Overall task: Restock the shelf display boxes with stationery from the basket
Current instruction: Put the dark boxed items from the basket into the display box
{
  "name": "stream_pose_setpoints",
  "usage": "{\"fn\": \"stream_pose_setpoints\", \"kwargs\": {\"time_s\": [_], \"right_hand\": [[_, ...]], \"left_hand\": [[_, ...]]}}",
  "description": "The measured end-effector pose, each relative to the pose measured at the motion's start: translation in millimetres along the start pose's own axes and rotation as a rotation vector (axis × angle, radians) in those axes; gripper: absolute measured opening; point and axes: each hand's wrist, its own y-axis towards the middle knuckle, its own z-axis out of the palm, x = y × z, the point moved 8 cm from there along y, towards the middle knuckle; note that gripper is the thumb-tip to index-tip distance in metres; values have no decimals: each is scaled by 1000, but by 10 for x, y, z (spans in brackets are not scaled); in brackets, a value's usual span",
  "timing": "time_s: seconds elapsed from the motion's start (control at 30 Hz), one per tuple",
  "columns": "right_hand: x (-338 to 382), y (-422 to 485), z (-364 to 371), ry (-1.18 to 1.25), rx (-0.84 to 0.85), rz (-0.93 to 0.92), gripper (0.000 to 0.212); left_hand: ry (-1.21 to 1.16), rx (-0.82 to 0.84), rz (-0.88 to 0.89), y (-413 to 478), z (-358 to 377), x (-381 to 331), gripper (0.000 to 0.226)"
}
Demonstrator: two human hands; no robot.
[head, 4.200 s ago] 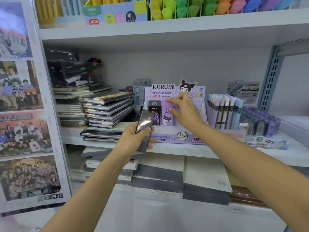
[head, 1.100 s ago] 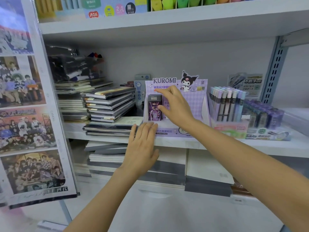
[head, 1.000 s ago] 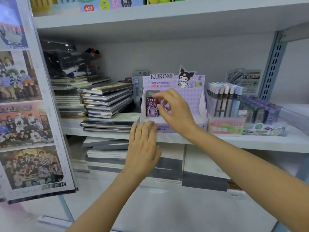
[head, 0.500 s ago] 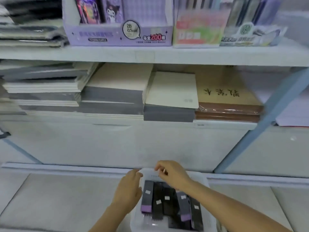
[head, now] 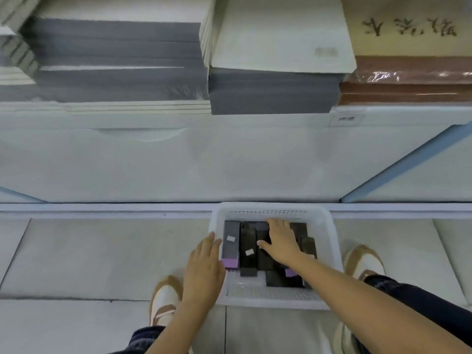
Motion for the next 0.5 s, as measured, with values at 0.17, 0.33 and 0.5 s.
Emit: {"fn": "stream_pose_setpoints", "kwargs": {"time_s": [0.17,0.33,0.5], "right_hand": [[-22,23,124,115,-25,1,48],[13,27,-90,336,49,-111,23],[238,-31,-350,600,218,-165,24]], "left_hand": [[-59,-86,4,60,-50,6,44],[-126,-179,29,192,-198,-58,30],[-689,50,-7,220,-66,-260,27]]}}
